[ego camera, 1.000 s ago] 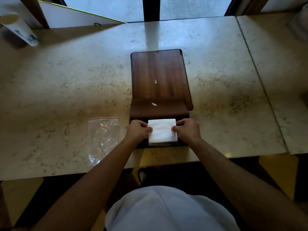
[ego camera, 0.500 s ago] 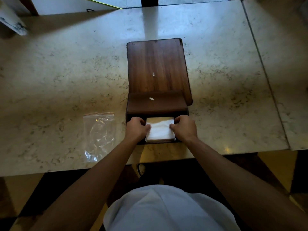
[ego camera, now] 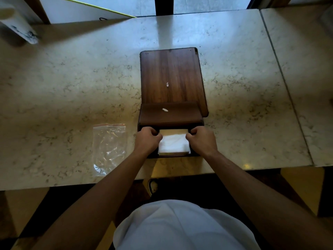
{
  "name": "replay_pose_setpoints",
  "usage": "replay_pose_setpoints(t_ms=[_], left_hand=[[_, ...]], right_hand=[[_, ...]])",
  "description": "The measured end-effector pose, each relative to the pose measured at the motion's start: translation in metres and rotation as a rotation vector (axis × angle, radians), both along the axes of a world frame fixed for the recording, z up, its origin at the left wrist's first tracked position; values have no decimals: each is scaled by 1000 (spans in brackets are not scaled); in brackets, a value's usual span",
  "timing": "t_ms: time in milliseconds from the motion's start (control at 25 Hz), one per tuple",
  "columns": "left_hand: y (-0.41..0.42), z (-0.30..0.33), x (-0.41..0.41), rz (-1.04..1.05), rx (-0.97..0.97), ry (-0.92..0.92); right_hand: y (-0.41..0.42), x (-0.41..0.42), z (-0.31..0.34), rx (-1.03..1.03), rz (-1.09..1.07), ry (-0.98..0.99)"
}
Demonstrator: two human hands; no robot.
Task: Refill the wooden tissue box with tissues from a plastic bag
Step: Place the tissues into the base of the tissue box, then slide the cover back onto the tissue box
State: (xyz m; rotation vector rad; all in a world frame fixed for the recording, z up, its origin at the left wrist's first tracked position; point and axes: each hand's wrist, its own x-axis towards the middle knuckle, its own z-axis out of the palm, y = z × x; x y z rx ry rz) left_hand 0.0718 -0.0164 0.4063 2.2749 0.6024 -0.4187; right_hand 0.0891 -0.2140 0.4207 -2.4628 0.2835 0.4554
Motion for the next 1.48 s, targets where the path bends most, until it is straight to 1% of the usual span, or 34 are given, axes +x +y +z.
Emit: replay_pose_setpoints(t_ms=[80,240,320,440,560,680,800,920,1040,1120,1200,1280,1400,1480], left_hand=[[5,11,5,45,-49,-40],[13,32,14,163,-182,-111],[19,38,19,187,-139,-143],[31,42,32,223,32,-199],[44,40,47,199,73,-108],[52,30,61,195,-12,6],[60,16,75,271,-42,50],[61,9,81,408,-170,56],[61,15,82,529,-331,-17],[61,29,76,580,-391,-90],[63,45,66,593,-395,-160],[63,60,53,576,-416,-193],[65,73,29,568,-476,-163],[70,75,13,523,-508,-105]], right_hand=[[-5,6,11,8,20,-39],[-19,28,29,95,4,-101],[-24,42,32,106,-11,-122],[-29,65,30,68,16,-133],[-31,84,20,40,12,-40],[-32,96,9,28,-24,58],[-30,100,-3,40,-71,94],[-34,103,-10,156,-204,105],[-36,107,-6,345,-351,107],[-37,107,3,493,-426,83],[-42,100,13,629,-450,67],[-47,87,24,754,-450,84],[-55,64,36,909,-458,133],[-60,50,38,959,-489,181]])
